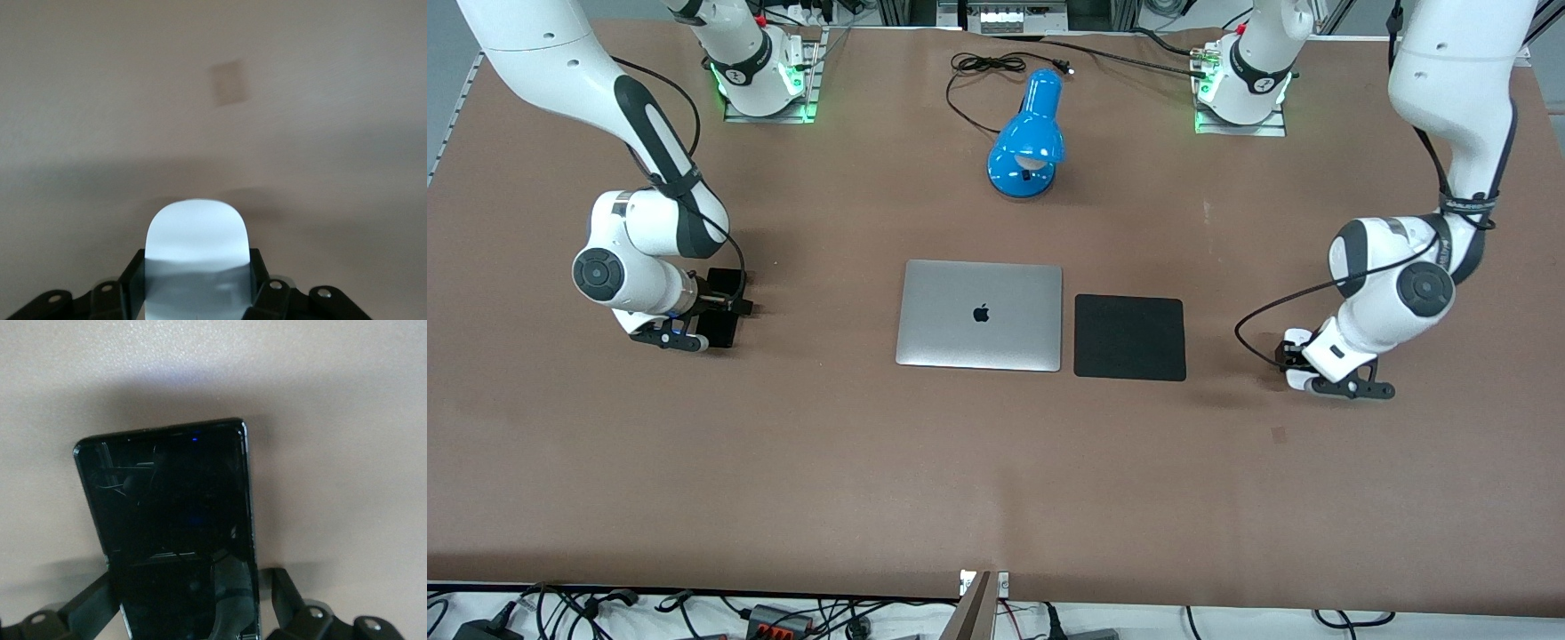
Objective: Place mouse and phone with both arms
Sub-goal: 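Carry the white mouse with the left gripper onto the mouse pad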
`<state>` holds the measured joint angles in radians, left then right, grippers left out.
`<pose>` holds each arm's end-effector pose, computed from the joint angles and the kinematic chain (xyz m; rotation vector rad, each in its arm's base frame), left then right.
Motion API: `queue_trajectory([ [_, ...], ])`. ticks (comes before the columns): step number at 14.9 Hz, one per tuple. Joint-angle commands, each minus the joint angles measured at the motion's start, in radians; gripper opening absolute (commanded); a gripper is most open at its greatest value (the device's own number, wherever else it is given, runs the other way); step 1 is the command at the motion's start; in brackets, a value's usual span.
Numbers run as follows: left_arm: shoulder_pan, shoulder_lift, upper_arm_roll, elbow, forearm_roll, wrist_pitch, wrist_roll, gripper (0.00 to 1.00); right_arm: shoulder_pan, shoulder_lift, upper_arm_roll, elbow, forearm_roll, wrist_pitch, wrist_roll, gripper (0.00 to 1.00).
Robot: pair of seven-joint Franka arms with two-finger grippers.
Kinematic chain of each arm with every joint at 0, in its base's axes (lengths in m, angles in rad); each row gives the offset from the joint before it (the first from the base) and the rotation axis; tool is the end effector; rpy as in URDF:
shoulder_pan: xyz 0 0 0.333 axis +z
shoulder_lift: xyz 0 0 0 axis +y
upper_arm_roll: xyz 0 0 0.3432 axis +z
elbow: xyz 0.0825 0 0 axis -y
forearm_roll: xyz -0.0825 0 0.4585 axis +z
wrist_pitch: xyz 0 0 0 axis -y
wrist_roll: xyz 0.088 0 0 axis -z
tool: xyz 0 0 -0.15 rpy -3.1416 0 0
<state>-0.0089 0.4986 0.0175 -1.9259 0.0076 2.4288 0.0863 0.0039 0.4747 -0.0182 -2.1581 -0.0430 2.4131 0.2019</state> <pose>0.6887 0.0062 0.1540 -3.1252 0.1338 -0.0058 0.5788 -0.0107 0.0748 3.0574 -0.2757 -0.3323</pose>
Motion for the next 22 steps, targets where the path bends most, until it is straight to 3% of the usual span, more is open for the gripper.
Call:
queue_trajectory([
  [1,-0.010,-0.005,-0.095,0.152,0.000,-0.201,-0.136,0.35,-0.012,-0.019,0.000,-0.028,-0.003,0.012,0.019,1.00],
  [4,-0.026,0.049,-0.243,0.163,0.011,-0.191,-0.374,0.35,-0.031,-0.018,0.000,-0.029,0.002,0.011,0.019,1.00],
  [7,-0.114,0.118,-0.248,0.150,0.014,-0.062,-0.454,0.35,-0.038,-0.016,0.001,-0.031,0.031,0.008,0.017,1.00],
  [10,-0.141,0.140,-0.248,0.146,0.015,-0.053,-0.505,0.35,-0.038,-0.018,0.001,-0.029,0.081,-0.005,0.014,1.00],
  [12,-0.164,0.150,-0.241,0.122,0.015,-0.042,-0.513,0.35,-0.038,-0.016,0.001,-0.031,0.081,-0.005,0.014,0.83],
  [14,-0.168,0.152,-0.241,0.101,0.015,-0.021,-0.513,0.37,-0.036,-0.016,0.001,-0.029,0.081,-0.015,0.014,0.54],
  [15,-0.169,0.156,-0.240,0.099,0.015,-0.019,-0.511,0.42,-0.035,-0.016,0.001,-0.029,0.081,-0.031,0.014,0.41],
  [17,-0.166,0.158,-0.240,0.099,0.017,-0.017,-0.505,0.95,-0.030,-0.019,0.001,-0.026,0.081,-0.042,0.011,0.29],
  [18,-0.163,0.152,-0.240,0.099,0.017,-0.019,-0.505,1.00,-0.030,-0.021,0.003,-0.028,0.081,-0.043,0.007,0.27],
  [22,-0.158,0.100,-0.241,0.110,0.015,-0.033,-0.513,1.00,-0.028,-0.057,0.029,-0.013,0.081,-0.093,0.001,0.25],
])
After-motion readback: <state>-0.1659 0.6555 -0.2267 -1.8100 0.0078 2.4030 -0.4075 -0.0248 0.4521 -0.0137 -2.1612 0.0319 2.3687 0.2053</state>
